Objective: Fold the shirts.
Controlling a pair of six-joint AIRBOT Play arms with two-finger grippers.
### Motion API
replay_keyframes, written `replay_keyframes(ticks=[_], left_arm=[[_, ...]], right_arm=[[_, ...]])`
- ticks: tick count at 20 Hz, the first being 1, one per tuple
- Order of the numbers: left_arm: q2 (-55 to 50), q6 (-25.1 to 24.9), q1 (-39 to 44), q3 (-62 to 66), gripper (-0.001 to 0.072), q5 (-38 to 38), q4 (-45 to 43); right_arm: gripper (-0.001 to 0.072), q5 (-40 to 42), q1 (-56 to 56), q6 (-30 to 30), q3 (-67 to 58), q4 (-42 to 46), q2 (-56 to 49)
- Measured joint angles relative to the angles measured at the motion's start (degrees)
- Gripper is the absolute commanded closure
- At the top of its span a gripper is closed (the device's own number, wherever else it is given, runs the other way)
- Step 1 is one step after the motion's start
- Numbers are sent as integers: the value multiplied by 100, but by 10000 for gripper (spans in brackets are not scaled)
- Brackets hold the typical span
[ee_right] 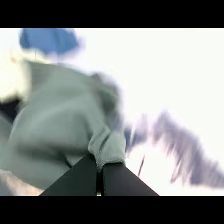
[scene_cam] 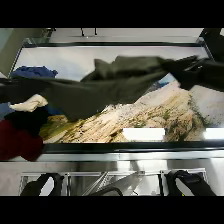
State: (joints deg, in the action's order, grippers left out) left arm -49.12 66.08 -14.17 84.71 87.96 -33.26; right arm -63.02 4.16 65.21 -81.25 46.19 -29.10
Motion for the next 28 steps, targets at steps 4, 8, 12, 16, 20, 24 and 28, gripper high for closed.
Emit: replay_keyframes(ticks=[4,8,12,16,20,24,28], left_arm=[[850,-17,-468,811,695,-153,-236],[1110,-15,-229,619,695,-352,-452],[975,-55,133,197,695,-914,-837],[-116,-321,688,-162,694,-1515,-990],[-2166,-527,1110,22,603,-1926,-1115],[-4166,-39,1045,1012,25,-1423,-1187],[-5141,562,645,1801,55,-393,-1215]], right_arm=[[691,173,-116,79,-66,-35,601],[690,160,-144,-46,-20,-490,426],[690,166,-151,-476,46,-990,-55],[690,282,-125,-935,321,-1137,-1233],[680,918,-120,-1460,472,-1163,-2981],[174,1508,-164,-1692,400,-1156,-4286],[175,1272,-564,-1694,315,-1043,-4389]])
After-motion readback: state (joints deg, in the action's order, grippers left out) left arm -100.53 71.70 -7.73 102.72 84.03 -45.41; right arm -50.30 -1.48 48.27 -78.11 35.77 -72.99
